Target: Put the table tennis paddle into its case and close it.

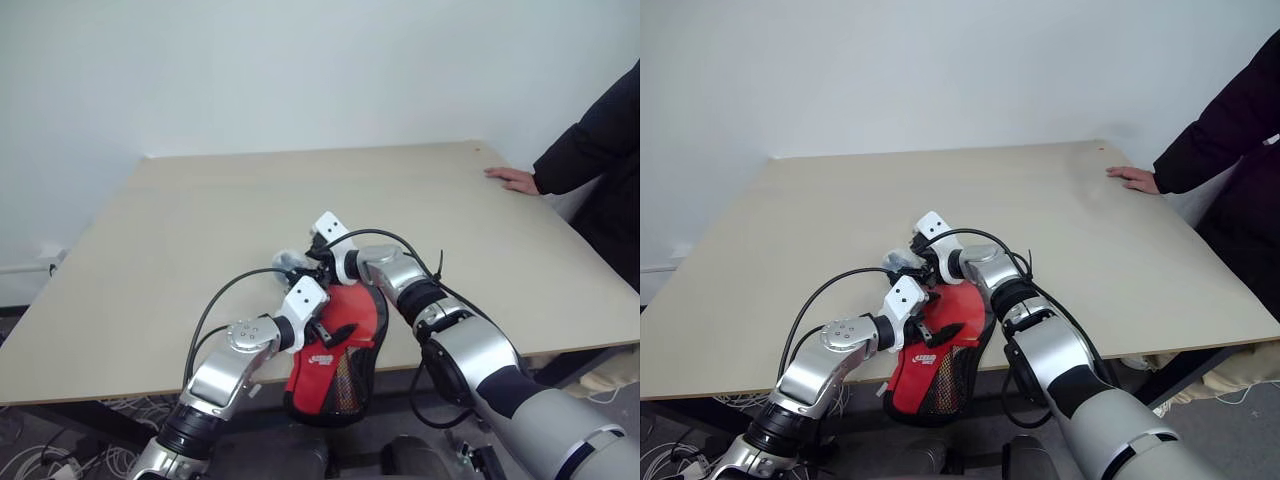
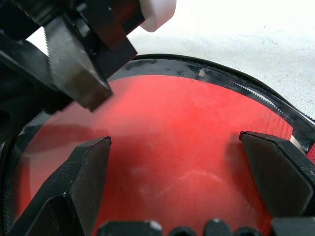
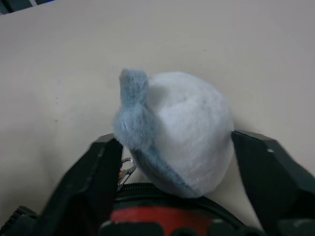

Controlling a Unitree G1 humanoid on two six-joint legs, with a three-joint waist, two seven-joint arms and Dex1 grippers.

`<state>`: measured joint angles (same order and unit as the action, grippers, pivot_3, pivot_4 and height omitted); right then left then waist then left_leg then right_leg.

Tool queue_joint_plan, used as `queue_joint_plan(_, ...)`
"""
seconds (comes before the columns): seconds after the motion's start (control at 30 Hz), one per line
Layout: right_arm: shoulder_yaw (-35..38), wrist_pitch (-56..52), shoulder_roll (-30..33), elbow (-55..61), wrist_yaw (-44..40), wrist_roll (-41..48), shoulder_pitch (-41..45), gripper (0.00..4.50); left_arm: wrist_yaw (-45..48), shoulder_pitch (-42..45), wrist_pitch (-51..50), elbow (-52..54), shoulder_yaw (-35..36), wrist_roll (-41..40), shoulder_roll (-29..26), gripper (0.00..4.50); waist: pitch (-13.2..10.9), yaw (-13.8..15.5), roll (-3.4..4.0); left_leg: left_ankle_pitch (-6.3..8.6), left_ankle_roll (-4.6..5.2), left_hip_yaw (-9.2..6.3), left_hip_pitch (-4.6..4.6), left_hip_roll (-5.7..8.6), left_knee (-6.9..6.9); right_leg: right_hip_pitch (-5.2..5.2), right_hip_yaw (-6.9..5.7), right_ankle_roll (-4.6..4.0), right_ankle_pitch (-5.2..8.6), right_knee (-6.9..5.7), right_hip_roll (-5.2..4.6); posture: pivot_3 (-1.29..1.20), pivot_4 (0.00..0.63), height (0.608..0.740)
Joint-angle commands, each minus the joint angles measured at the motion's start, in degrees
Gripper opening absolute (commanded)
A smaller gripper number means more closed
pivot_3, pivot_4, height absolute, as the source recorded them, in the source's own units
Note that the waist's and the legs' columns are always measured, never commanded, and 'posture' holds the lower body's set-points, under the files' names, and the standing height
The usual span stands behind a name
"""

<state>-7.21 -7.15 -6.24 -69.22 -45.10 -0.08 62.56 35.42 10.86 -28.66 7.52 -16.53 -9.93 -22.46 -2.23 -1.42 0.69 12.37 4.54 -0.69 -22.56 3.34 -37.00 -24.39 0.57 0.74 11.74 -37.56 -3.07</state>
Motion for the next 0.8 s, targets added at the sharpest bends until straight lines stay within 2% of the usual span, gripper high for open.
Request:
queue_joint_plan(0.03, 1.3, 1.3, -0.6, 0.5, -0.1, 0.4, 2.3, 2.43, -0.2, -0.6, -1.1, -0.3, 0.0, 1.0, -0.4, 4.5, 0.0, 0.0, 0.0, 0.0, 0.0, 0.0, 0.0, 0.0, 0.0, 0.0, 0.01, 0.0, 0.0, 0.0, 0.0, 0.0, 0.0, 0.721)
queue_joint_plan(0.33, 1.3, 2.4, -1.0, 0.5, 1.0, -0.5, 2.2, 0.1, -0.5, -0.8, -1.9, 0.0, 0.7, 0.7, -0.4, 4.5, 0.0, 0.0, 0.0, 0.0, 0.0, 0.0, 0.0, -0.01, 0.0, -0.01, 0.03, 0.02, 0.02, 0.0, 0.01, 0.0, 0.0, 0.721)
queue_joint_plan(0.8, 2.4, 4.0, -0.8, -0.9, 7.7, -1.7, 3.0, 0.02, -3.1, -0.8, -2.9, -0.4, 2.1, 2.0, -0.9, 4.5, 0.0, 0.0, 0.0, 0.0, 0.0, 0.0, 0.0, -0.08, 0.0, -0.02, 0.05, -0.02, 0.0, 0.0, 0.03, 0.0, 0.0, 0.721)
